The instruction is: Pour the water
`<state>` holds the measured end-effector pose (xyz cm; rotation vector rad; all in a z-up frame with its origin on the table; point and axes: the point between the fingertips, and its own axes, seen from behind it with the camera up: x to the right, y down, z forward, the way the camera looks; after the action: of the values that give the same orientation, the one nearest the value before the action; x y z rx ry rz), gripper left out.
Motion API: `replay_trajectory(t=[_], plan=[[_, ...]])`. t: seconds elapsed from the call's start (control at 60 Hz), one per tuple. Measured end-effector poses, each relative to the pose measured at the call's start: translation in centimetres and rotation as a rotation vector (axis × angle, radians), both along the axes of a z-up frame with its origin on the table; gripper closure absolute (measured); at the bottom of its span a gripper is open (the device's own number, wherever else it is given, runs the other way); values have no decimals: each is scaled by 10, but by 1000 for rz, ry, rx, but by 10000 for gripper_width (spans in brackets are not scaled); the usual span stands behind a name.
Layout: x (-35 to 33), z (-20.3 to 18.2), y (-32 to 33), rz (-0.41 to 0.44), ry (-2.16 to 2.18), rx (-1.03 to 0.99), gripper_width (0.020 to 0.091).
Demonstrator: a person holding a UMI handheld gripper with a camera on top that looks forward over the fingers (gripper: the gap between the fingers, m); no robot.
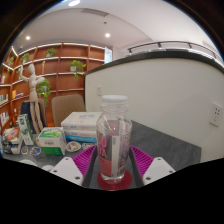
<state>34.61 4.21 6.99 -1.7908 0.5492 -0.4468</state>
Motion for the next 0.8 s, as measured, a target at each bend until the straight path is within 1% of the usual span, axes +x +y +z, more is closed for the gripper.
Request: replay_trajectory(t=[0.05,0.083,0.117,0.25,0.433,0.6,0.7,0.8], plan=[[-6,-4,-5,13,6,-16,339],[-12,-6,-10,24,13,-23,298],[-18,-8,-14,37,16,-32,278],[-43,-2,-49,75,-27,-77,278],[-91,43,-104,146,-5,-24,280],[-148,75,-133,271,47,59,284],[-176,90,-146,316,77,124,291],[-203,100,-152,369,76,145,290]])
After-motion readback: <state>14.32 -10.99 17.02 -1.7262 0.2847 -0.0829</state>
